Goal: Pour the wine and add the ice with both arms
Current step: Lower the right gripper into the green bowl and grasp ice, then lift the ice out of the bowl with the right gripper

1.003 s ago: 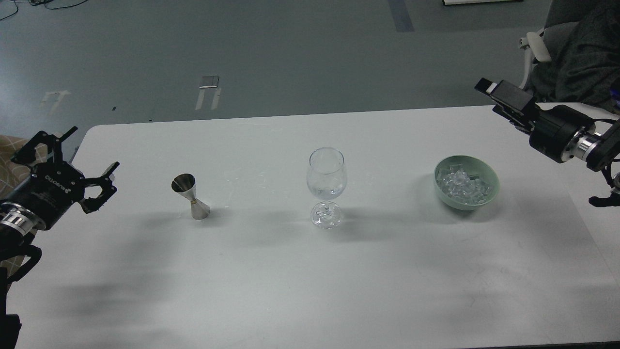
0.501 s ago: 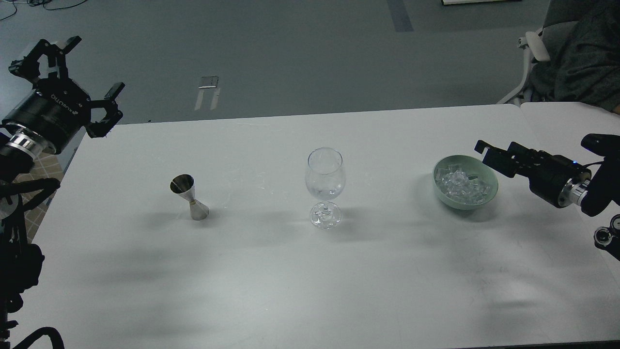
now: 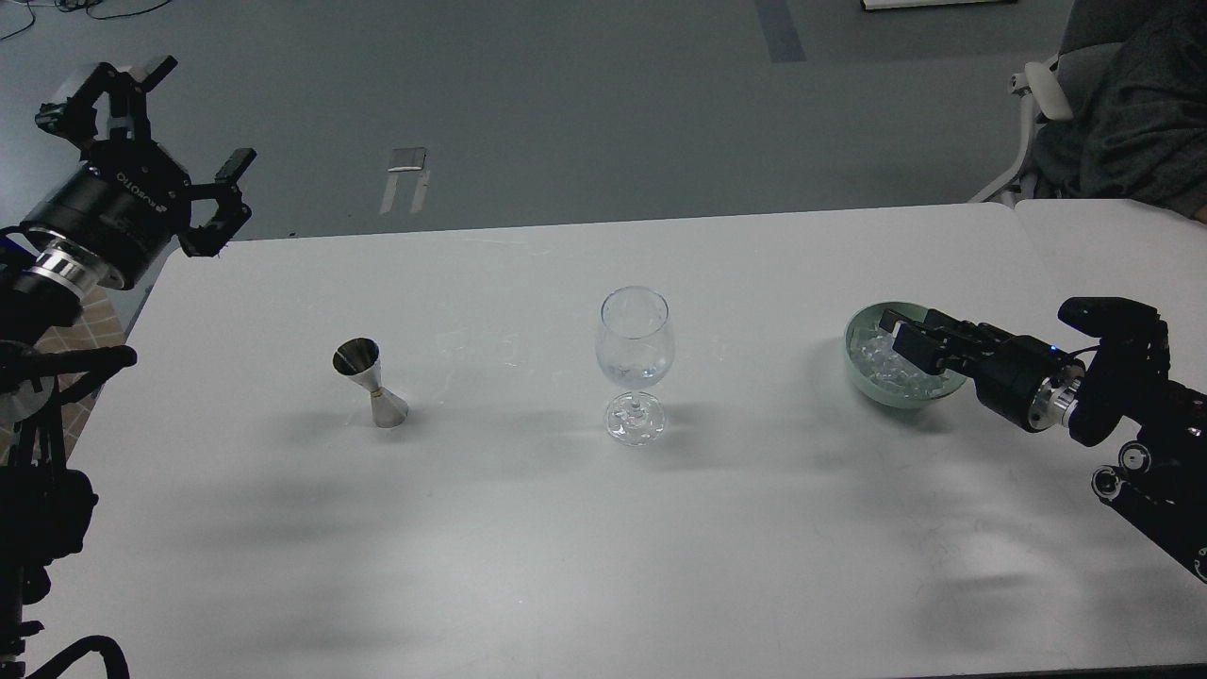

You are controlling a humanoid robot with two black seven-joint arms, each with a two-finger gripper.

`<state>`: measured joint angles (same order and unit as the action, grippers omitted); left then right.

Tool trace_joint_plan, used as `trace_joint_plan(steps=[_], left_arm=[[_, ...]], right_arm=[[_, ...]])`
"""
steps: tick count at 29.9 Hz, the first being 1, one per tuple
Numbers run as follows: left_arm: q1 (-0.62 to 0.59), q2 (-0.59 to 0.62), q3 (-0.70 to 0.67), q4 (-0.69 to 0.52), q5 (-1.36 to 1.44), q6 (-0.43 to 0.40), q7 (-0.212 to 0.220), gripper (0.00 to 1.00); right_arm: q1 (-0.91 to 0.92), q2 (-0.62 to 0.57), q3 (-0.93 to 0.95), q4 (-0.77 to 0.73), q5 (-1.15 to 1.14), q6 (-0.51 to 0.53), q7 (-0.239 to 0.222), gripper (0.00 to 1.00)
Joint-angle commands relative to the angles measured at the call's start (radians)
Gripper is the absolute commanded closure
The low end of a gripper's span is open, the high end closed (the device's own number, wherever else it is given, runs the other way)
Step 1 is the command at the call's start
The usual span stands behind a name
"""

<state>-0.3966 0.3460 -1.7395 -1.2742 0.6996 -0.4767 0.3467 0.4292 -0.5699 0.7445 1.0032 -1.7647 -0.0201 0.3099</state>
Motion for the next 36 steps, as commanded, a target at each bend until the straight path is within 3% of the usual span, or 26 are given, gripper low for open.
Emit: trace_joint_plan(steps=[1,8,12,28,36], left_arm=[[0.001,-0.008,0.000,-0.001,0.000,0.000,0.000,0.03],[0.001,-0.009,0.000,-0.002,0.000,-0.011,0.000,0.03],[0.002,-0.010,0.000,-0.008,0.000,-0.011,0.000,0.03],[0.012,-0.016,0.000,-0.030,0.000,-0.011,0.000,0.03],[0.012,-0.016,0.000,-0.031,0.000,-0.011,0.000,0.03]], right_arm=[[0.003,0.001,-0.017,-0.006,-0.001,0.002,0.000,0.33],[0.023,0.018,-0.019,-0.021,-0.001,0.008,-0.003,0.33],[0.019,0.039,-0.024,-0.032,-0.001,0.008,-0.003,0.46],[0.026,0.039,-0.062,-0.031,-0.001,0.006,-0.003,0.53],[0.026,0.032,-0.062,-0.029,-0.001,-0.001,0.003,0.69]])
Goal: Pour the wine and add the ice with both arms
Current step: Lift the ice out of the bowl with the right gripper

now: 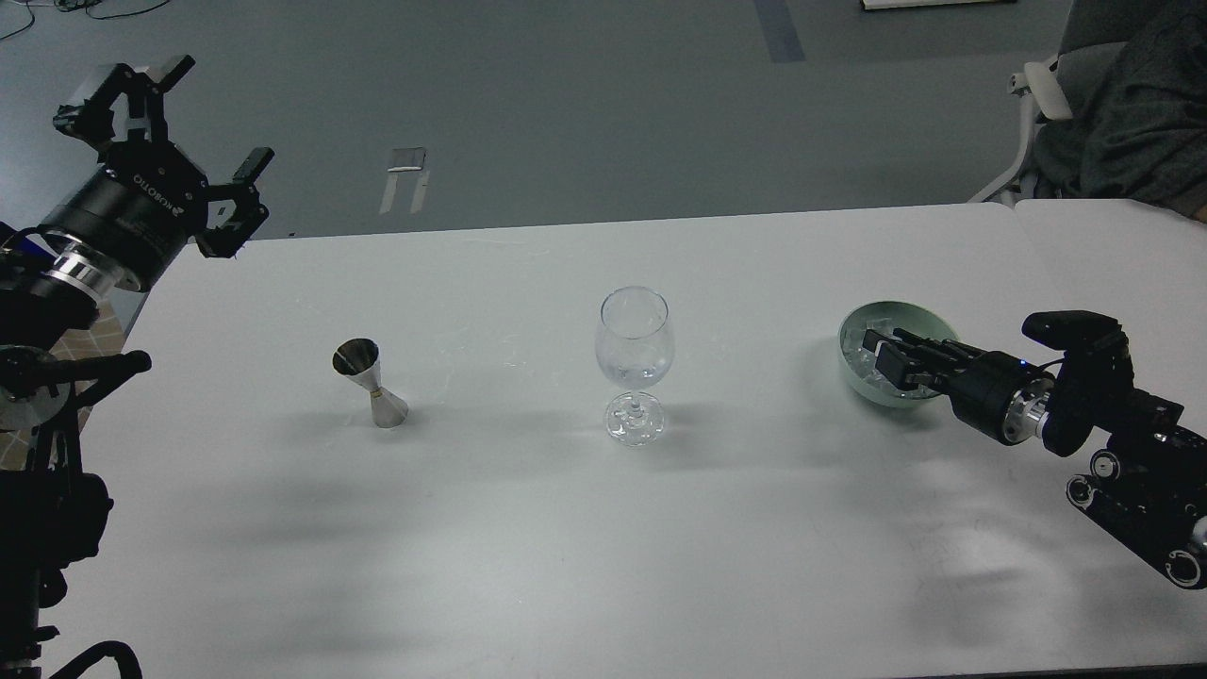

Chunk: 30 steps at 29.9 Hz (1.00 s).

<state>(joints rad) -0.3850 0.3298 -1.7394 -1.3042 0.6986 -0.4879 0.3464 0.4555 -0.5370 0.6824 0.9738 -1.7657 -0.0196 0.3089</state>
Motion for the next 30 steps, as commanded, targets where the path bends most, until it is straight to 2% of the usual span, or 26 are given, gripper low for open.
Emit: trace_joint_plan(steps=[1,6,11,14,24,30], left_arm=[[0.000,0.000,0.000,-0.001,-0.001,0.000,0.000,0.03],[0.002,0.000,0.000,-0.001,0.001,0.000,0.000,0.03],[0.002,0.000,0.000,-0.001,0.001,0.000,0.000,0.03],[0.002,-0.002,0.001,-0.001,0.001,0.000,0.000,0.03],[0.002,-0.012,0.006,-0.015,0.001,0.002,0.000,0.03],[-0.003,-0.011,0.009,-0.015,0.001,0.002,0.000,0.03]], right_arm=[[0.000,-0.001,0.000,0.000,0.000,-0.002,0.012,0.73],[-0.004,-0.003,0.000,0.000,0.000,-0.002,0.016,0.81],[-0.005,-0.020,0.002,0.006,0.002,-0.002,0.018,1.00],[-0.001,-0.046,0.008,0.020,0.005,-0.005,0.016,1.00],[0.023,-0.323,0.118,0.279,0.023,0.010,0.016,1.00],[0.184,-0.400,0.126,0.422,0.025,0.081,0.016,1.00]])
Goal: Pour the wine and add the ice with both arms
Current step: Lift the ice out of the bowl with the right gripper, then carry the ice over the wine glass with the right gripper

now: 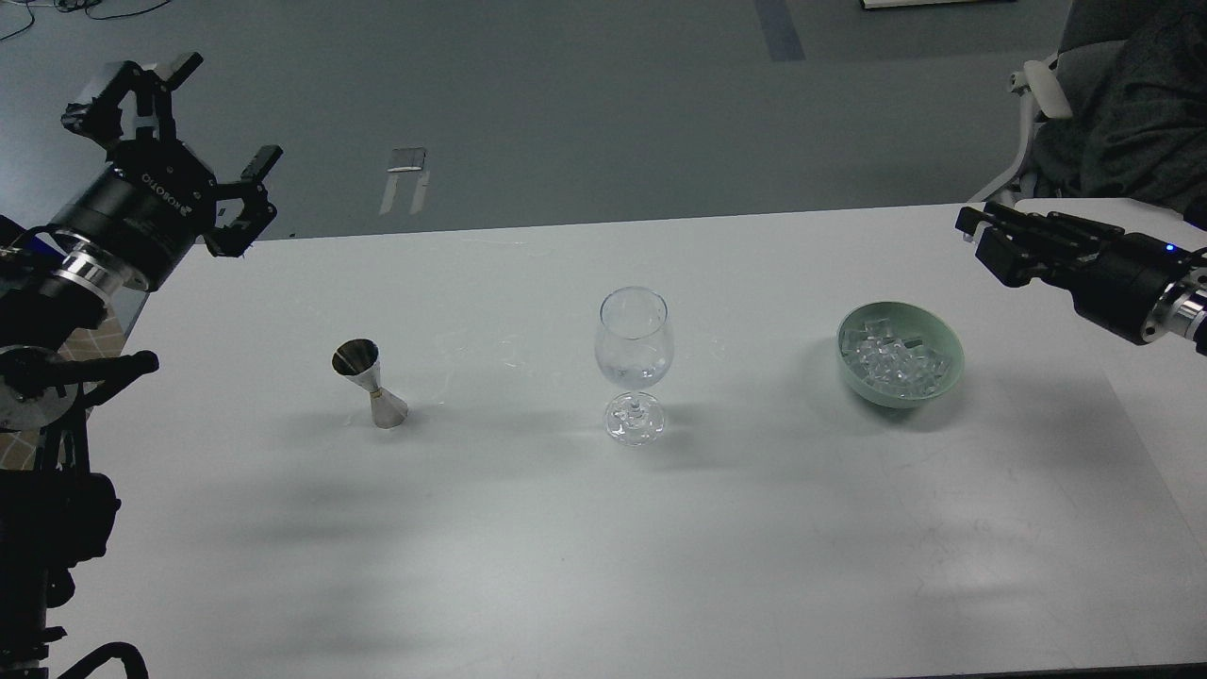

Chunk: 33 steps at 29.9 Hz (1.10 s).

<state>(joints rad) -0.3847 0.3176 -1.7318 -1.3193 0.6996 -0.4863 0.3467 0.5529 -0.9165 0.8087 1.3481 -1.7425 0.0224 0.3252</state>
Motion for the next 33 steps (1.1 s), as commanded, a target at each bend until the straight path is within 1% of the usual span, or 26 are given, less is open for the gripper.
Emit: trace_joint_plan(steps=[1,5,8,9,12,15,20,23,29,33], left_arm=[[-0.005,0.001,0.001,0.000,0.000,0.000,0.000,0.03],[-0.008,0.001,0.001,0.000,0.001,0.003,0.000,0.03],[-0.009,0.003,0.001,0.000,0.003,0.008,0.002,0.03],[-0.009,0.001,0.003,0.000,0.003,0.009,0.002,0.03],[-0.011,0.000,0.034,0.000,0.005,0.014,0.000,0.03],[-0.014,0.003,0.049,0.000,0.003,0.014,0.002,0.03],[-0.013,0.003,0.051,0.000,0.005,0.015,0.002,0.03],[-0.013,0.001,0.051,0.000,0.005,0.015,0.002,0.03],[-0.009,0.003,0.054,0.000,0.005,0.014,0.003,0.03],[-0.011,0.003,0.054,0.000,0.005,0.014,0.005,0.03]], right_arm=[[0.110,-0.022,-0.002,0.054,0.001,0.048,0.000,1.00],[0.261,-0.018,-0.032,0.062,0.020,0.115,0.000,1.00],[0.401,0.031,-0.150,0.063,0.044,0.151,0.000,1.00],[0.488,0.069,-0.239,0.062,0.053,0.154,0.000,1.00],[0.663,0.151,-0.423,0.054,0.087,0.157,0.000,1.00],[0.735,0.189,-0.508,0.052,0.110,0.169,-0.002,1.00],[0.814,0.290,-0.673,0.055,0.116,0.189,-0.003,1.00],[0.825,0.321,-0.738,0.055,0.118,0.191,-0.003,1.00],[0.831,0.366,-0.776,0.052,0.149,0.231,-0.002,1.00],[0.834,0.398,-0.803,0.033,0.152,0.235,-0.002,1.00]])
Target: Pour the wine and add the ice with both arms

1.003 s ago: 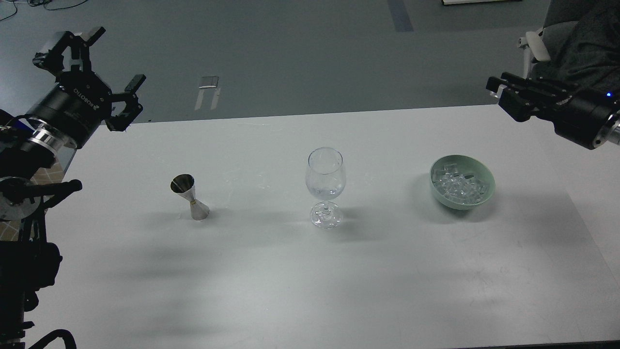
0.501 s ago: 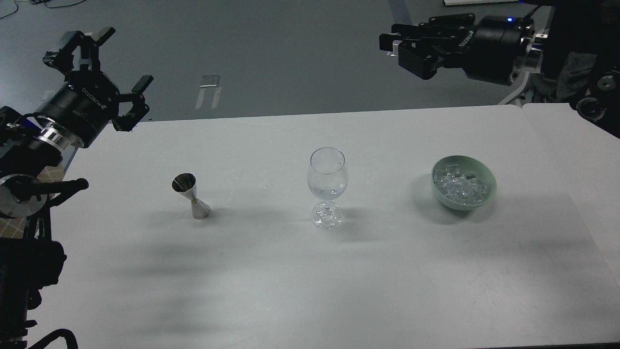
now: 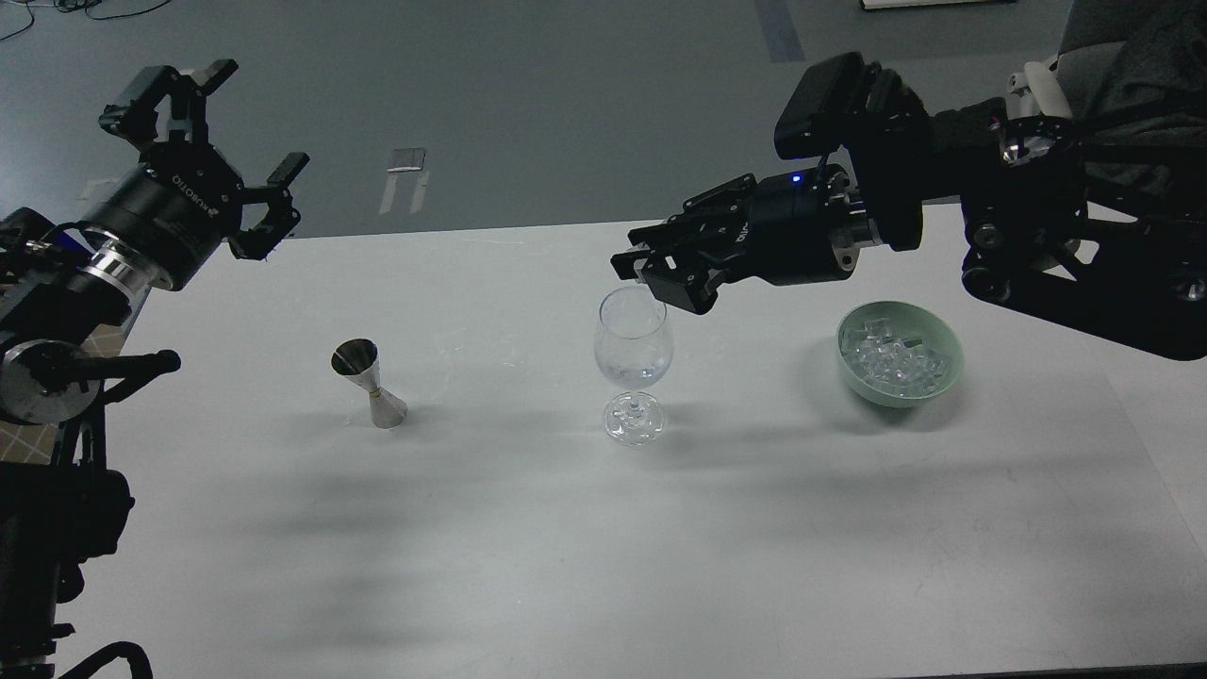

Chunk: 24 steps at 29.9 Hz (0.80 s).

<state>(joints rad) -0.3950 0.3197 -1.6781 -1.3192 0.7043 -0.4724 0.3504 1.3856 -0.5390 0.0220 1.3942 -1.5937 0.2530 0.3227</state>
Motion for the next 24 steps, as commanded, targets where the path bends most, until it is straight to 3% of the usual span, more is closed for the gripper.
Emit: trace_joint_plan(steps=[1,24], left_arm=[[0.001,0.001,0.000,0.000,0.000,0.000,0.002,0.03],[0.005,-0.002,0.020,-0.002,0.000,-0.006,0.002,0.03]], right_arm=[[0.001,0.025,-0.016,-0.018,0.003,0.005,0.001,1.00],[0.003,0.063,-0.063,-0.075,0.003,0.012,0.003,0.96]])
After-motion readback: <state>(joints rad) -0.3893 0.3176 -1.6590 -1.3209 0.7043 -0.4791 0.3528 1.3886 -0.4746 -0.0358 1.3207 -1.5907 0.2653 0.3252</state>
